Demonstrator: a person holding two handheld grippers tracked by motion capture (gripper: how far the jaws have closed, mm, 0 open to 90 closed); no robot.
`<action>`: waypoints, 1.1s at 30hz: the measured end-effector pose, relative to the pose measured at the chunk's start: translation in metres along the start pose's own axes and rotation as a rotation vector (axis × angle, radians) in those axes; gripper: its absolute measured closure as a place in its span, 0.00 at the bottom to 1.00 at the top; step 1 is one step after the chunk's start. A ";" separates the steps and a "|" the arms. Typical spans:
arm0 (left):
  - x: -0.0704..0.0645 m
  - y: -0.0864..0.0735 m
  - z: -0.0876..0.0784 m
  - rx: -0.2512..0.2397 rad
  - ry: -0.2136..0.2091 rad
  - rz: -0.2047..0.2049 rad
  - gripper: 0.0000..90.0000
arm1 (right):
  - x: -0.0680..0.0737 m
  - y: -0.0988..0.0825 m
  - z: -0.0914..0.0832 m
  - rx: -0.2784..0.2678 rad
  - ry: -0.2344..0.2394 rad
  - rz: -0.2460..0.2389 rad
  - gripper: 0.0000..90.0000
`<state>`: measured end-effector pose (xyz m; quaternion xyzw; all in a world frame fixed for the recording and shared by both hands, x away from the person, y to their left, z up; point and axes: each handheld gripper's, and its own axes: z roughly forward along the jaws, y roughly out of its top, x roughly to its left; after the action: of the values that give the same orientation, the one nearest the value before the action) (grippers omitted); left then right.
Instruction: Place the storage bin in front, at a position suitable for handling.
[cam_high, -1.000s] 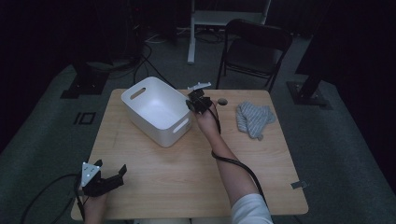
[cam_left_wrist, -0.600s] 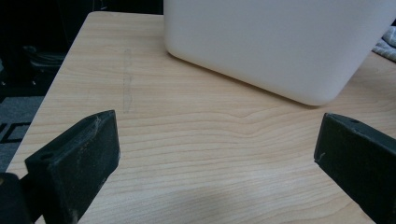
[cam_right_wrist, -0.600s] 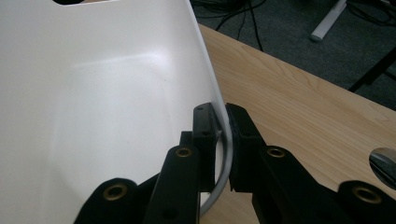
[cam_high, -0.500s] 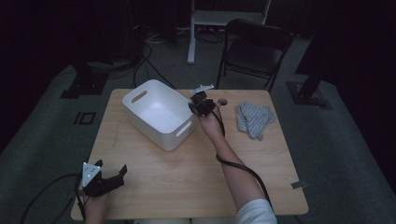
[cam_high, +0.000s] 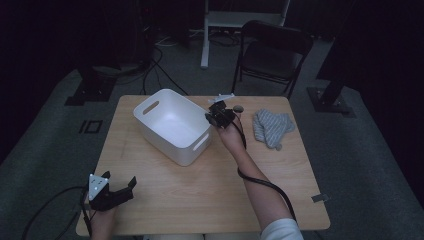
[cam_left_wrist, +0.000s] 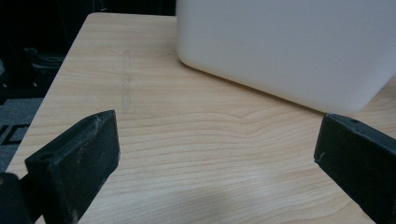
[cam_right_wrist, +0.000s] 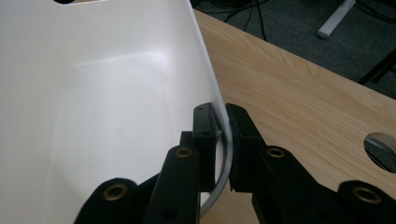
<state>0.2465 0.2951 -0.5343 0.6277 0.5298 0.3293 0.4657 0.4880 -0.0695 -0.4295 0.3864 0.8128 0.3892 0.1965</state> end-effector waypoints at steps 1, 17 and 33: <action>0.000 0.000 0.000 0.001 0.001 0.000 0.00 | 0.000 -0.001 -0.001 0.000 -0.003 -0.008 0.93; -0.001 0.000 0.000 -0.006 0.003 -0.001 0.00 | -0.004 -0.014 -0.019 0.013 0.011 -0.035 0.93; -0.002 0.000 0.000 -0.013 -0.005 -0.002 0.00 | -0.009 -0.032 -0.040 0.025 0.040 -0.057 0.93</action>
<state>0.2457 0.2931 -0.5342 0.6252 0.5270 0.3306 0.4713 0.4538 -0.1084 -0.4292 0.3579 0.8320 0.3808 0.1864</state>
